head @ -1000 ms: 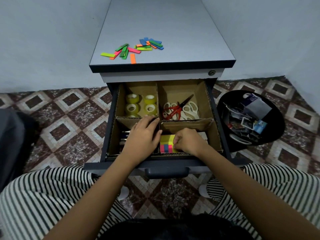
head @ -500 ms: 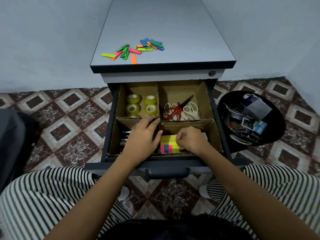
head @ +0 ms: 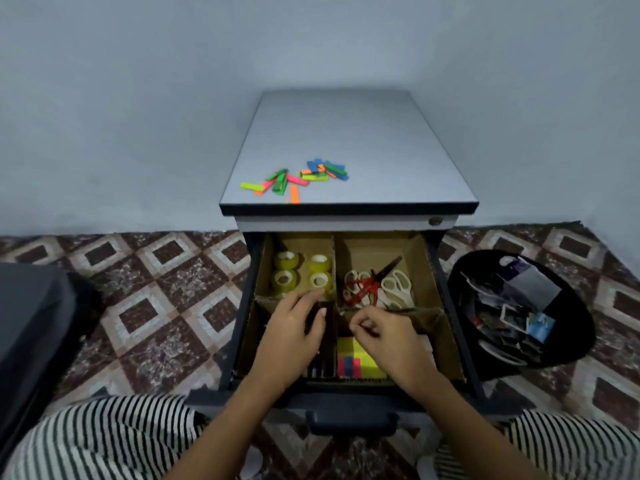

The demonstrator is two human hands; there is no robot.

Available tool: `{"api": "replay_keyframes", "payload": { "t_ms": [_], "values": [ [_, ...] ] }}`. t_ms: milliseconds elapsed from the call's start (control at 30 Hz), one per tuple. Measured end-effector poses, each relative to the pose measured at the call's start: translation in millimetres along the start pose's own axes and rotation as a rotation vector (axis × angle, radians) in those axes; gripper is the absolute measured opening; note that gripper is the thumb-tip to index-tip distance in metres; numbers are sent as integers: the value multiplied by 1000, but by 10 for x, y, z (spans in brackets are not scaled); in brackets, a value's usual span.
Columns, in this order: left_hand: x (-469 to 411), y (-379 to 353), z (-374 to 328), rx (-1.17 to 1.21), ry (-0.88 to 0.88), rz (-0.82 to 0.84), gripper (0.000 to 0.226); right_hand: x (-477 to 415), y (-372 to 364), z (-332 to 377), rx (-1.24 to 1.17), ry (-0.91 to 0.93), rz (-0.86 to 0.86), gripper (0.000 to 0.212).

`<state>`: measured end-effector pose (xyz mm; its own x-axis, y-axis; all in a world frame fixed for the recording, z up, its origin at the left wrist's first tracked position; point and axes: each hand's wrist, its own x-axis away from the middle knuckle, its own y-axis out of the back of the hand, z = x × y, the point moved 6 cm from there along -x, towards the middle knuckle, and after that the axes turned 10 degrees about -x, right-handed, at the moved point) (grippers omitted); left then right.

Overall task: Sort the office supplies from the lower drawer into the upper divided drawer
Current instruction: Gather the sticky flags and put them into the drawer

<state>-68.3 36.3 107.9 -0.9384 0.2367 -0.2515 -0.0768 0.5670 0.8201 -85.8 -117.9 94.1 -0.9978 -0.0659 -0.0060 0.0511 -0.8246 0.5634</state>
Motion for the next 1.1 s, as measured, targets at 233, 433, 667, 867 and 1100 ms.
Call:
{"api": "replay_keyframes", "payload": {
  "t_ms": [233, 433, 667, 867, 1100],
  "values": [
    [-621, 687, 193, -101, -46, -313, 21, -623, 330, 984, 66, 307, -228, 19],
    [-1244, 889, 239, -381, -149, -327, 38, -1276, 201, 1329, 452, 386, -160, 37],
    [-1543, 863, 299, -791, -124, -202, 46, -1517, 59, 1322, 756, 397, -82, 40],
    [-1546, 814, 319, -785, -106, -142, 43, -1511, 46, 1272, 748, 461, -169, 25],
    [-1463, 804, 277, -794, -228, -200, 31, -1482, 125, 1258, 555, 513, -272, 16]
  ]
}}
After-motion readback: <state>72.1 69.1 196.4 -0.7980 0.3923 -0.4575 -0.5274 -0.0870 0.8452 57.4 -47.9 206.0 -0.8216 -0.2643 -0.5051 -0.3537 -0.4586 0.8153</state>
